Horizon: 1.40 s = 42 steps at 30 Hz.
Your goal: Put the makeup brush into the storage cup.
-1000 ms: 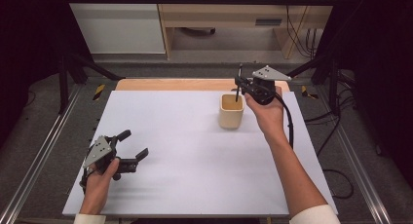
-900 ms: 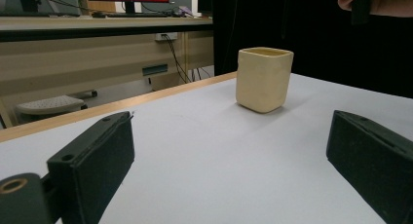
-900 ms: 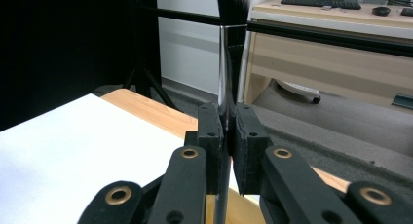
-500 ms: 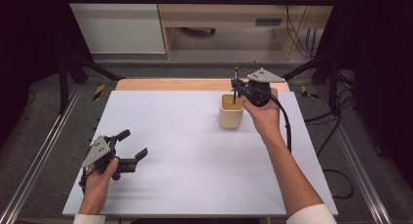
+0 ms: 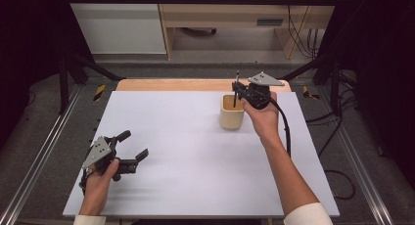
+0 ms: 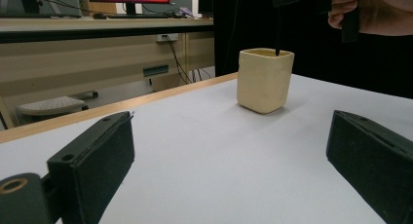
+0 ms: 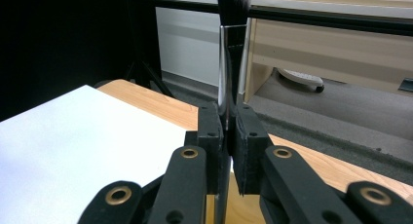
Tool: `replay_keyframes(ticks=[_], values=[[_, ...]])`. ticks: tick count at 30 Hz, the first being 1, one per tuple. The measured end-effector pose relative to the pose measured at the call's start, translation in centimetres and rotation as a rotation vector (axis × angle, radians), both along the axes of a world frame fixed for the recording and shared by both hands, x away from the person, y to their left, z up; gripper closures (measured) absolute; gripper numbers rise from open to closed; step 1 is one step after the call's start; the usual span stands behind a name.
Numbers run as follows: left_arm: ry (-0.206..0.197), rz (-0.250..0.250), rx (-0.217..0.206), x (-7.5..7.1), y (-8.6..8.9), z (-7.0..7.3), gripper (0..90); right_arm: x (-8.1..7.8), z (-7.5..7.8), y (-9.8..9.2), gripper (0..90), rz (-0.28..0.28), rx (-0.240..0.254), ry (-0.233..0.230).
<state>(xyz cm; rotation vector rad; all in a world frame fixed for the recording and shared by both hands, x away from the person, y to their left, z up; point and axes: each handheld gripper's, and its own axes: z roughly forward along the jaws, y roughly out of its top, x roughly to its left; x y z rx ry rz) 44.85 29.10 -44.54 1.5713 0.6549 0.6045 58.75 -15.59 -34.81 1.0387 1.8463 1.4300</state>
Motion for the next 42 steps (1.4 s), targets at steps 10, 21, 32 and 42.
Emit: replay_keyframes(ticks=[10, 21, 32, 42], values=[[-0.001, -0.001, 0.000, 0.0, 0.0, 0.0, 3.4, 0.0, -1.0, 0.0, 83.7, -0.007, -0.009, 0.007], [-0.009, -0.003, -0.017, 0.0, 0.0, 0.1, 3.4, 0.1, -1.8, -0.2, 83.7, -0.015, -0.029, 0.015], [-0.008, 0.001, -0.017, 0.0, 0.1, 0.1, 3.4, 0.0, -2.6, -0.2, 79.2, -0.008, -0.035, 0.035], [-0.010, 0.005, -0.028, -0.1, 0.3, 0.2, 3.4, -2.0, -2.2, -1.0, 19.8, -0.096, 0.008, 0.003]])
